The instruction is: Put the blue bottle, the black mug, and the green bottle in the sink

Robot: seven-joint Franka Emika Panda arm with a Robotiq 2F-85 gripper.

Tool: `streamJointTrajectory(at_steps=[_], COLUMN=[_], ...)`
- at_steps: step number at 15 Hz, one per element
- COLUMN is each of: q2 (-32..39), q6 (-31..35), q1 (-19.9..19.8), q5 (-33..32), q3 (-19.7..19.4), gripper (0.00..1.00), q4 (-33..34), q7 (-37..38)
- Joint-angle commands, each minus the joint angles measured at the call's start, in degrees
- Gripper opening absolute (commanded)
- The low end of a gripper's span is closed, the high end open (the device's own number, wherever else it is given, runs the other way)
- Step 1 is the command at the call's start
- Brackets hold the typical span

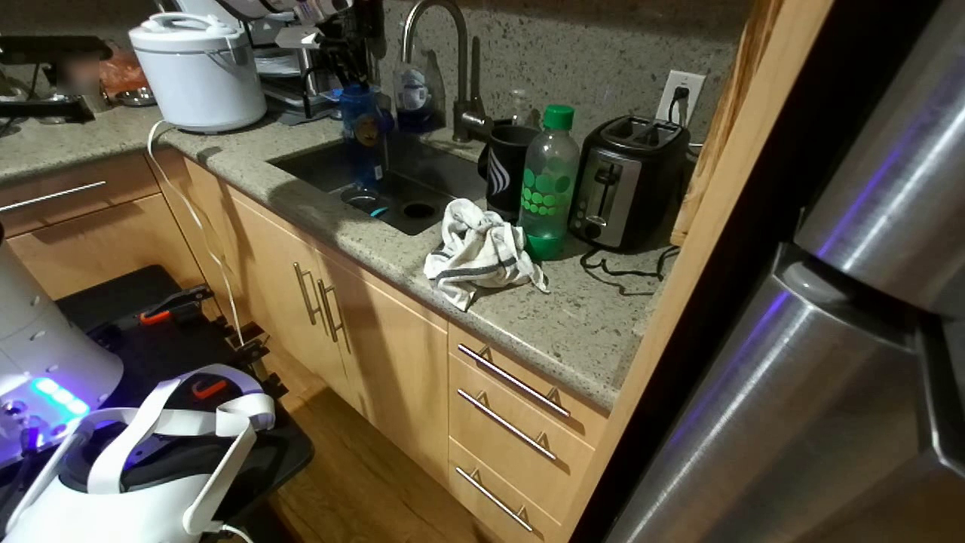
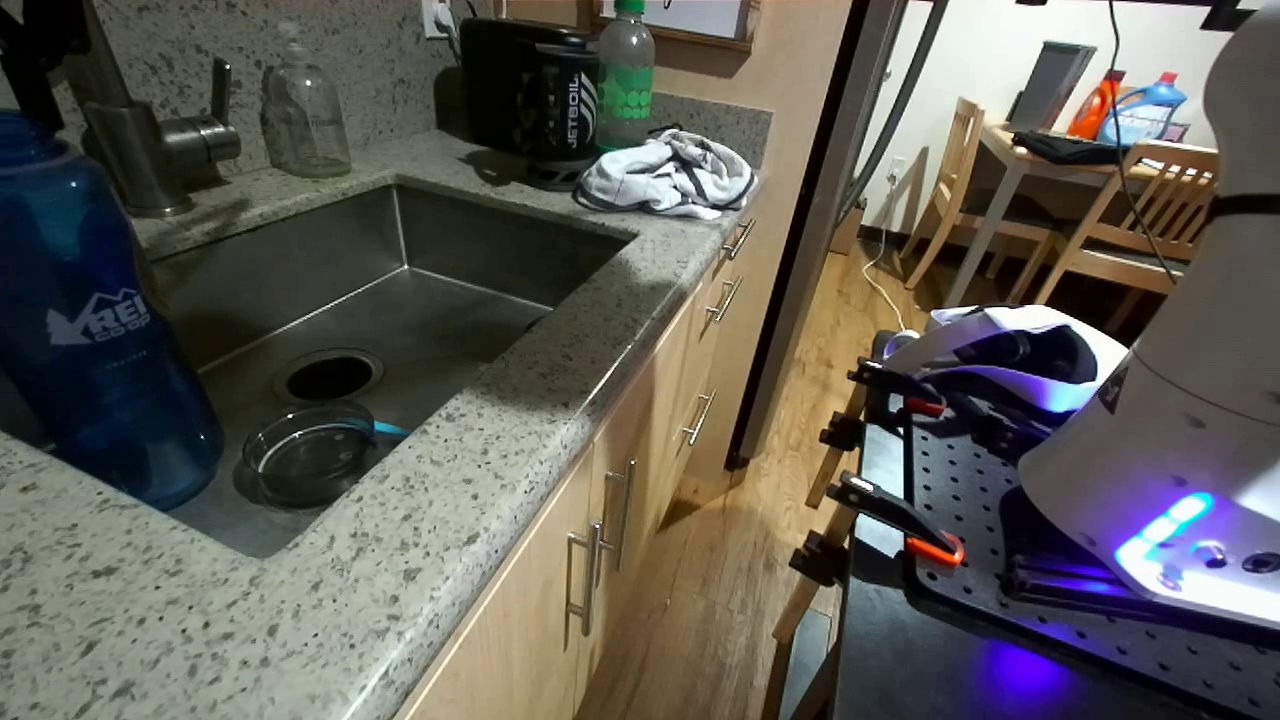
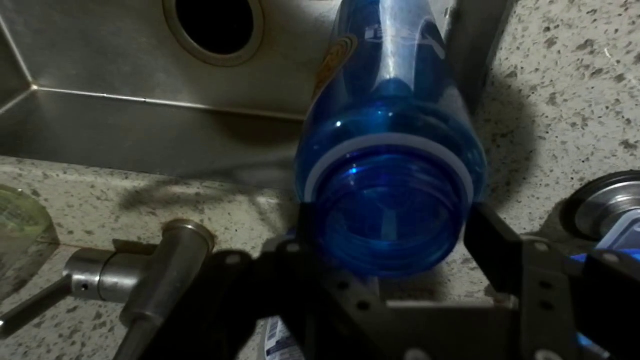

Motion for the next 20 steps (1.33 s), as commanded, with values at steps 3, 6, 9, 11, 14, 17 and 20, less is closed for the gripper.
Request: streamJointTrajectory(at_steps=[3,6,9,11,14,17,20], q2=[1.1,1.5,1.7,1.4,0.8,-1.2,-6.1], q6=[-2.0,-2.2,-2.3,-2.2,-1.8,-1.6,-3.6], q1=[0.6,0.6,0.6,0.6,0.6,0.5,1.2], q5=[0.8,0.8,0.9,0.9,0.6,-1.0,-2.3], q3=[-0.9,-1.0,-1.0,-1.0,-1.2,-0.8,-0.6], gripper=[0.50,0.50,0.91,1.00,1.00,1.00,1.00], q4=[1.5,1.1,0.8,0.6,-0.1,-2.1,-6.3], q7=[-1.2,-1.2,-1.2,-1.2,-1.0,0.0,-0.1])
